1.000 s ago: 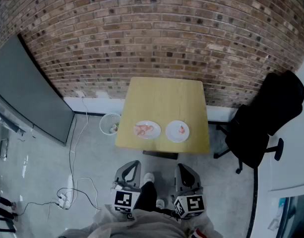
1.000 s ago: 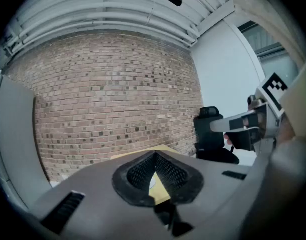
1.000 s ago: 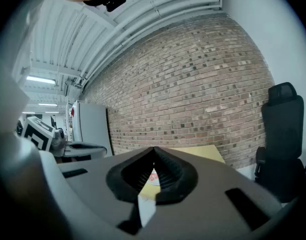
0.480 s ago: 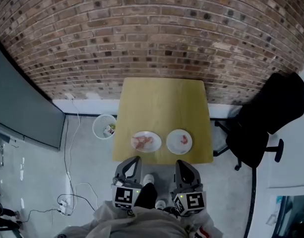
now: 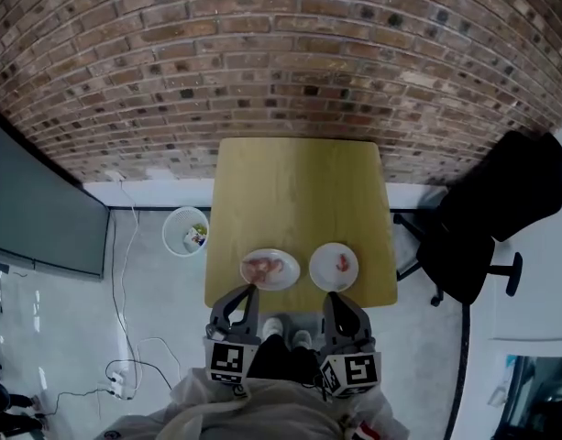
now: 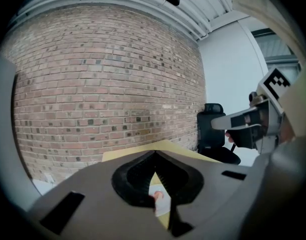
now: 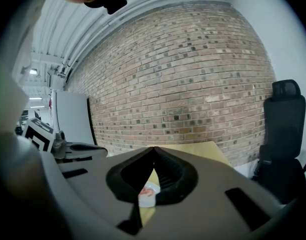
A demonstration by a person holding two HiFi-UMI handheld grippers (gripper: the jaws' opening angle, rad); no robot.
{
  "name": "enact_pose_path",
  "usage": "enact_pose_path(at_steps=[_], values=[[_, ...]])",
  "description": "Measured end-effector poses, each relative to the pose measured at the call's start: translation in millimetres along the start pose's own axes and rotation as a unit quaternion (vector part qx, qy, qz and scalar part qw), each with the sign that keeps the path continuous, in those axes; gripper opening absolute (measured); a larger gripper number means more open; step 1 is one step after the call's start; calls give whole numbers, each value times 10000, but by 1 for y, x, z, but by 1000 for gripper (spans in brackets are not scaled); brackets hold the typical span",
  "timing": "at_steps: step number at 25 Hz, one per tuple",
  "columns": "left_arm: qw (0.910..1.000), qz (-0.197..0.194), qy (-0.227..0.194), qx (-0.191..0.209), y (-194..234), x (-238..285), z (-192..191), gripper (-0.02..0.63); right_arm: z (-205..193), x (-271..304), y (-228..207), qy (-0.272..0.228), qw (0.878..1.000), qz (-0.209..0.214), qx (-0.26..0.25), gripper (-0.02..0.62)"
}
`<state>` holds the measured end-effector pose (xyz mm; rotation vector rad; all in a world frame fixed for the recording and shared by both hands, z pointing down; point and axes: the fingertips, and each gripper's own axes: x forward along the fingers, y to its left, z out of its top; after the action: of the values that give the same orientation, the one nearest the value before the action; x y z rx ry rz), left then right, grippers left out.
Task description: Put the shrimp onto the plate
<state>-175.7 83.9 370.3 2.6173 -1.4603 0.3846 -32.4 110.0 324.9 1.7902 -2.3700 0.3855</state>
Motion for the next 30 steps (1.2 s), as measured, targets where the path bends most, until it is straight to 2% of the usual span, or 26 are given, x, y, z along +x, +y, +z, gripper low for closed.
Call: enact_pose_path(at_steps=[6,15,20,30], values=[[9998,32,190,-109,2,14,-15,9,-13,20,-12,119,9999,51,84,23],[9979,329,510,-214,8,46,-37,9,-34,55,-40,234,9993,234,160,23],[9967,404,668,-229,1,59,-61,9,-45,58,-55,340,9988,306,151,23],[9931,510,1004,-324,4,62,-81,11,-53,57,-64,449,9980,406,178,23]])
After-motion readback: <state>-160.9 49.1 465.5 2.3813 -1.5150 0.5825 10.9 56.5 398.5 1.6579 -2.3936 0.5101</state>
